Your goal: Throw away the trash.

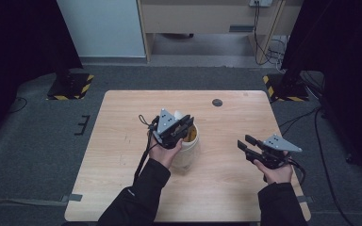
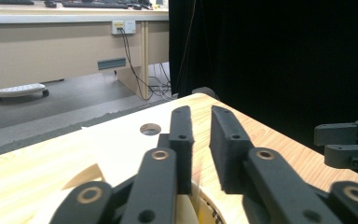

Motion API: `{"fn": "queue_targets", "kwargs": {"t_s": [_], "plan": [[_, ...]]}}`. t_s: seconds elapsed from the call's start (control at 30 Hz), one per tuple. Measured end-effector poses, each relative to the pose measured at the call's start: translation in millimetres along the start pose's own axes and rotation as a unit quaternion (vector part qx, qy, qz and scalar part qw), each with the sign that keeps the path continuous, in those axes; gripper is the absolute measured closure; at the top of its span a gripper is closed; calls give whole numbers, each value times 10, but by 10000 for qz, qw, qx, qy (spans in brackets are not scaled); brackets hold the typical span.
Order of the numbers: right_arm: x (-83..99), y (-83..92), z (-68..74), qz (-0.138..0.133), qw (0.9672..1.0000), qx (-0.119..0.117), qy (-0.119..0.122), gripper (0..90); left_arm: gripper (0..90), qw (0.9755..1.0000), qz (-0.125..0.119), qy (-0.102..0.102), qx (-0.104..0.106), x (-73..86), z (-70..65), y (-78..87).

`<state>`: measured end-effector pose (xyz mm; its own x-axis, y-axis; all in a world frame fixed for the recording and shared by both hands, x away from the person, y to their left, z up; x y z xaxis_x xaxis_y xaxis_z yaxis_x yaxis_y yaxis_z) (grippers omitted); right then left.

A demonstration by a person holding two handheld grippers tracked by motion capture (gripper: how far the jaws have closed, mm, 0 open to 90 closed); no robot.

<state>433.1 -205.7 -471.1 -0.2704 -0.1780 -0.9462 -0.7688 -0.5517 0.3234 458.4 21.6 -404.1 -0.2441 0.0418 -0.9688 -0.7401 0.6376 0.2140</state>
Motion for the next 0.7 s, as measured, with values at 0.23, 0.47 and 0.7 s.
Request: {"fn": "queue_targets", "kwargs": {"t_s": [0.23,0.47,0.7], "plan": [[23,12,-45,45,9999,87,-44,536,653,9998,-147,16,103,-39,45,205],[141,13,-166,242,9992,290,-140,432,479,9998,-155,-17,111,-10,206,554],[274,-4,-261,450,9975,466,-264,333,315,9998,112,-98,-105,292,540,885]]}}
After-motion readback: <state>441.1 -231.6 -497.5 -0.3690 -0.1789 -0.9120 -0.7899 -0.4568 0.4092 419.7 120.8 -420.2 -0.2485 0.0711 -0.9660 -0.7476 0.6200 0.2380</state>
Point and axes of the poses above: each handheld gripper's, and its own axes: y roughly backward along the jaws, x roughly out of its underside, z roughly to its left, the point moved 9 cm from there along -y, roughly forward along the jaws, and after that the axes turned 3 degrees about y, right-handed, at the moved point
